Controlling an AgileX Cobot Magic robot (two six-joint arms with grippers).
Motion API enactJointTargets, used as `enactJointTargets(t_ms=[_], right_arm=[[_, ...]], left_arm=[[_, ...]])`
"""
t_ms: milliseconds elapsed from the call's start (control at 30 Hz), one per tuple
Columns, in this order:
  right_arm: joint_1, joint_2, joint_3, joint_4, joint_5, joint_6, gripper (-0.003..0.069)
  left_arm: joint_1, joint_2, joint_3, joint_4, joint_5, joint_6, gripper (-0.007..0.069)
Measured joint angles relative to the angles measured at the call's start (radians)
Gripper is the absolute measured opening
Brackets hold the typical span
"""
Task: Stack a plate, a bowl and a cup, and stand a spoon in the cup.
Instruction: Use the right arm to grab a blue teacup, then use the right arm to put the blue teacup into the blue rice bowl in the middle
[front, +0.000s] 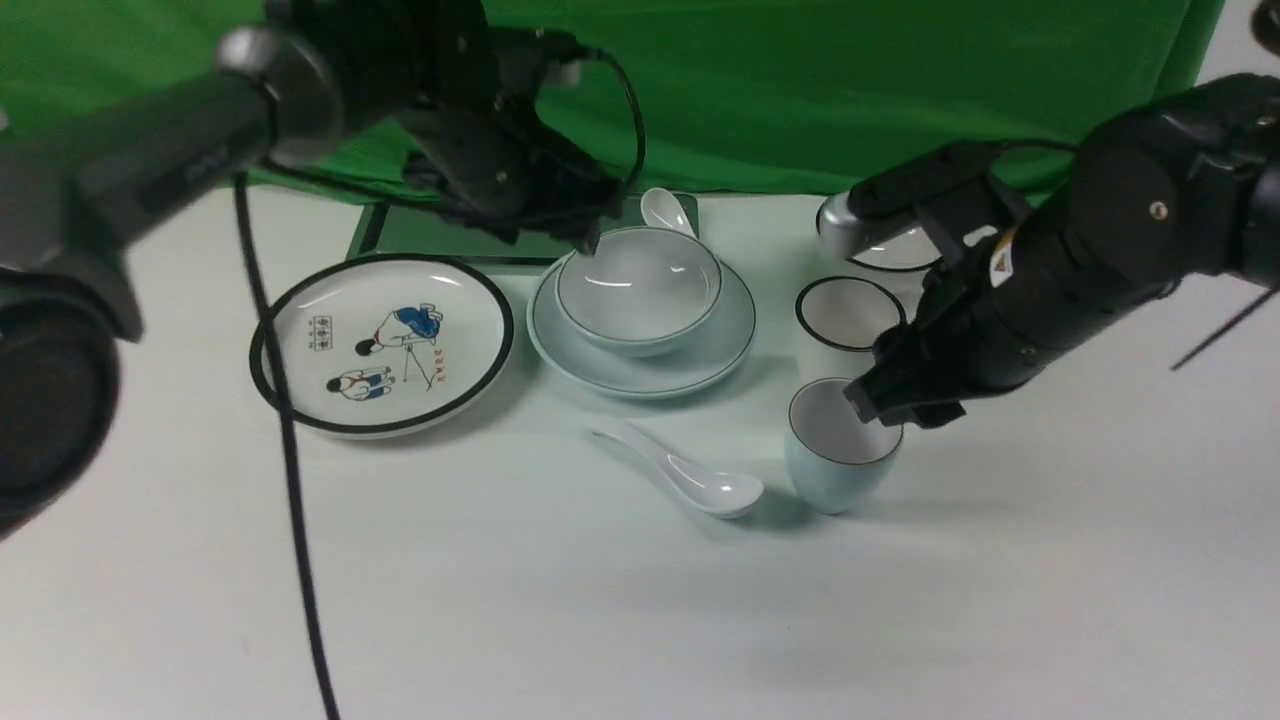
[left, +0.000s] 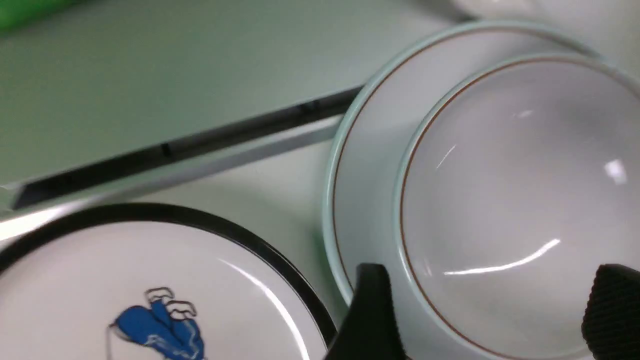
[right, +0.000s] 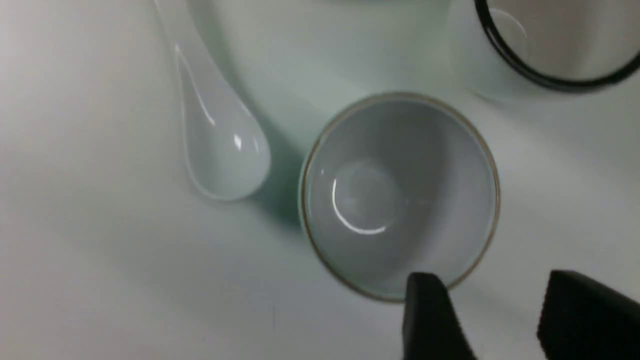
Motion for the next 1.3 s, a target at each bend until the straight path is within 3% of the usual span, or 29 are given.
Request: enactJointTargets(t_ms=[133, 233, 267, 367, 400, 467, 567, 700, 833, 1033, 1300], right_arm=[[-0.007, 0.085, -0.044, 0.000, -0.003, 0.000, 0.0376], [-0.018, 0.157, -0.056, -0.001, -0.026, 0.003, 0.0289], [-0.019, 0.160, -0.057, -0.001, -0.029, 0.003, 0.0281], [-0.021, 0.176, -0.060, 0.000, -0.045, -0.029, 0.0098], [-0.021, 0.176, -0.061, 0.000, -0.042, -0.032, 0.0085], [-0.021, 0.171, -0.084, 0.006, 0.010, -0.063, 0.0078], [-0.020, 0.169, -0.162, 0.009, 0.123, -0.112, 0.0078], [-0.019, 0.190, -0.359, 0.118, 0.205, -0.232, 0.0078], [-0.002, 0.292, -0.565, 0.179, 0.236, -0.270, 0.0078], [0.017, 0.641, -1.087, 0.091, 0.329, -0.180, 0.0078], [0.017, 0.725, -1.202, 0.080, 0.273, -0.117, 0.0078]], left_arm=[[0.000, -0.183, 0.027, 0.000, 0.017, 0.030, 0.0451], [0.000, -0.393, 0.113, -0.003, -0.001, 0.054, 0.0319], [0.000, -0.416, 0.127, -0.003, -0.005, 0.054, 0.0310], [0.002, -0.614, 0.282, 0.000, -0.048, 0.056, 0.0148], [0.003, -0.625, 0.291, 0.002, -0.052, 0.056, 0.0139], [0.016, -0.744, 0.411, 0.025, -0.054, 0.056, 0.0039], [0.038, -0.874, 0.558, 0.072, -0.015, 0.056, -0.0023], [0.082, -1.020, 0.739, 0.121, 0.047, 0.056, -0.0038], [0.095, -1.158, 0.895, 0.134, 0.029, 0.068, -0.0038], [0.098, -1.368, 1.095, 0.184, -0.071, 0.119, -0.0036], [0.099, -1.390, 1.155, 0.204, -0.189, 0.122, -0.0036]])
